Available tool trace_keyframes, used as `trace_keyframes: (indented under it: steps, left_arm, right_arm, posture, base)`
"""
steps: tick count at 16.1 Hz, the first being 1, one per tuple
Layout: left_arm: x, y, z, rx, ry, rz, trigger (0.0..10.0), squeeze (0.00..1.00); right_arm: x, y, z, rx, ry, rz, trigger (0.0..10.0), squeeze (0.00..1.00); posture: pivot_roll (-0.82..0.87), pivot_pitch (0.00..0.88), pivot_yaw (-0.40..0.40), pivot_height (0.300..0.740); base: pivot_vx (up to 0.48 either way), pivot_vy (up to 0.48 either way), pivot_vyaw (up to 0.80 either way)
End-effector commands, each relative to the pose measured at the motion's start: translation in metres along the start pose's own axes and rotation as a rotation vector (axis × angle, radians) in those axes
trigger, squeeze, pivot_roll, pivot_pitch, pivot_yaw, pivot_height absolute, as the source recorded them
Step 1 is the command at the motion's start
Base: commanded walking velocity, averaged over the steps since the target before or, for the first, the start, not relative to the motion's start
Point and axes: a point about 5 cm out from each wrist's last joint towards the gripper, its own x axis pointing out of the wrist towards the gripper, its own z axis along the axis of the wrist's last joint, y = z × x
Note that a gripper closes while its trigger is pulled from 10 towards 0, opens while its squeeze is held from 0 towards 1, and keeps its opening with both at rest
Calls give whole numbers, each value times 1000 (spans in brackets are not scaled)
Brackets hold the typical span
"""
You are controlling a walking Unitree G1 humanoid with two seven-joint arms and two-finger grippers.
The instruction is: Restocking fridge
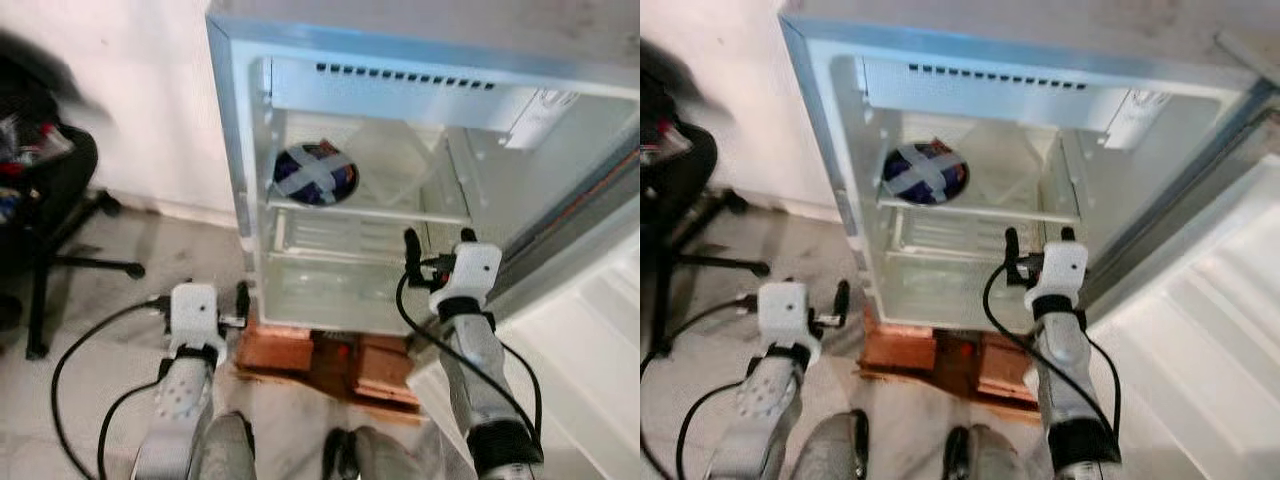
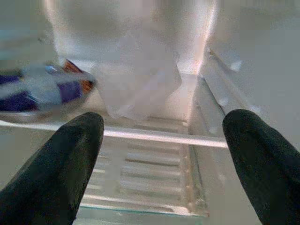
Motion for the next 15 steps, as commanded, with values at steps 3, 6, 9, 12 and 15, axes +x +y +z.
trace_keyframes:
  steps: [3, 6, 9, 12, 15]
  left_arm:
    - [8, 1, 3, 32, -22, -13, 10000, 0]
    - [5, 0, -3, 30, -2, -4, 10000, 0]
    - [1, -1, -7, 21, 7, 2, 10000, 0]
    - [-1, 2, -10, 17, 14, 16, 10000, 0]
    - [-2, 3, -11, 22, 19, 12, 10000, 0]
  right_arm:
    - [-6, 4, 0, 1, 33, 15, 10000, 0]
    - [-15, 10, -6, 9, 79, 43, 10000, 0]
    - [-19, 10, -10, 15, 108, 44, 10000, 0]
    - [-23, 7, -15, 12, 144, 30, 10000, 0]
    - [-27, 0, -17, 11, 163, 6, 10000, 0]
  posture:
    - [151, 94, -47, 740]
    - [155, 87, -49, 740]
    - [164, 77, -65, 740]
    - [169, 62, -72, 740]
    - [167, 59, -71, 740]
  base:
    - [0, 0, -142]
    - [-186, 0, -177]
    - [-303, 0, 0]
    - [-345, 0, 0]
    - [-375, 0, 0]
